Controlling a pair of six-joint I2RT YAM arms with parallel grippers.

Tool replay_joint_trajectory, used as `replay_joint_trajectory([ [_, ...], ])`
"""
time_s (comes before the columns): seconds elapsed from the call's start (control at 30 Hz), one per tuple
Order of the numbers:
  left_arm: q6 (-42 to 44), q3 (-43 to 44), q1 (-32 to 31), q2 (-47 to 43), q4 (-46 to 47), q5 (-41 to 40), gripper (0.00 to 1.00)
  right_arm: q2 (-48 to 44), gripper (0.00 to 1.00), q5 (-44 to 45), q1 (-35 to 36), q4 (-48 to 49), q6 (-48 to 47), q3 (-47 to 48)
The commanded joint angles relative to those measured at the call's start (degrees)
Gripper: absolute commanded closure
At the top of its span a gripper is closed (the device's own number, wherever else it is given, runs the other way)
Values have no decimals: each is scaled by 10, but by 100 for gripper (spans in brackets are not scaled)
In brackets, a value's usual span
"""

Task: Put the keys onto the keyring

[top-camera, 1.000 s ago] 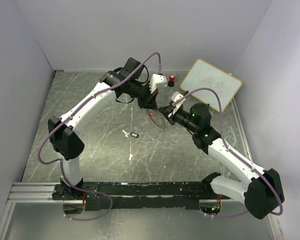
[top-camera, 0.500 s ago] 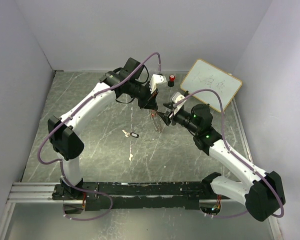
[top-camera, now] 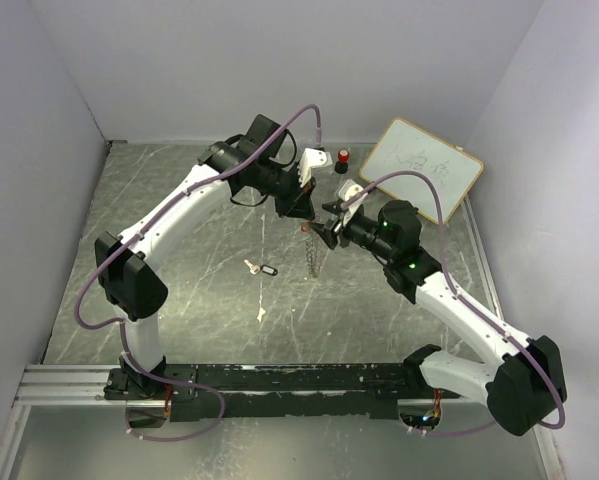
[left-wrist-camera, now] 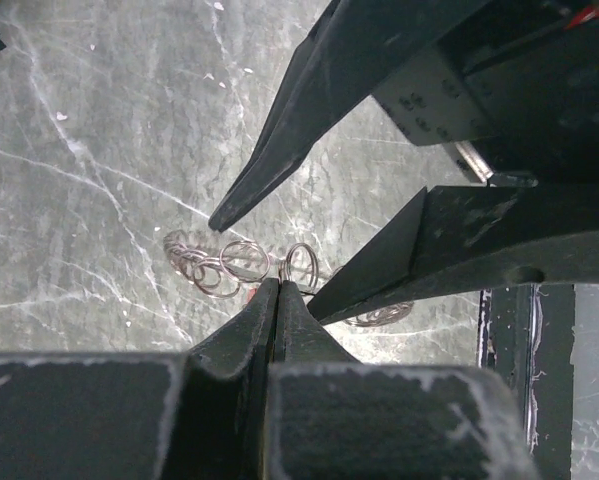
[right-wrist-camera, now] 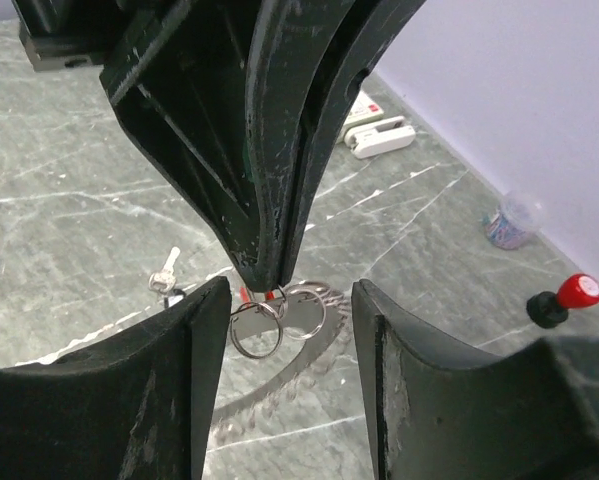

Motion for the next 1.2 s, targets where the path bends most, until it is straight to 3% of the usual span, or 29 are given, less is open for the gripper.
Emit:
replay_joint_trajectory([
  [0.0, 6, 28, -1, -16, 4, 28, 93, 19, 48, -27, -1, 3, 15, 17],
  [0.13, 13, 31, -1, -17, -3, 30, 93, 35, 47, -38, -1, 1, 12, 22],
  [0.27, 16, 26, -1, -20, -1, 39, 93, 35, 55, -47, -1, 17, 7, 17],
  [0.43, 16, 20, -1, -21, 1, 43, 93, 43, 99, -49, -1, 22, 2, 24],
  [0.87, -9, 14, -1, -28, 28, 18, 92, 12, 100, -14, -1, 68, 15, -11],
  [1.0, -41, -4, 4, -49, 73, -20, 51, 13, 100, -9, -2, 57, 21, -3],
  [1.17, -102, -81, 24, -127, 192, -88, 42, 10, 100, -2, -9, 54, 31, -2],
])
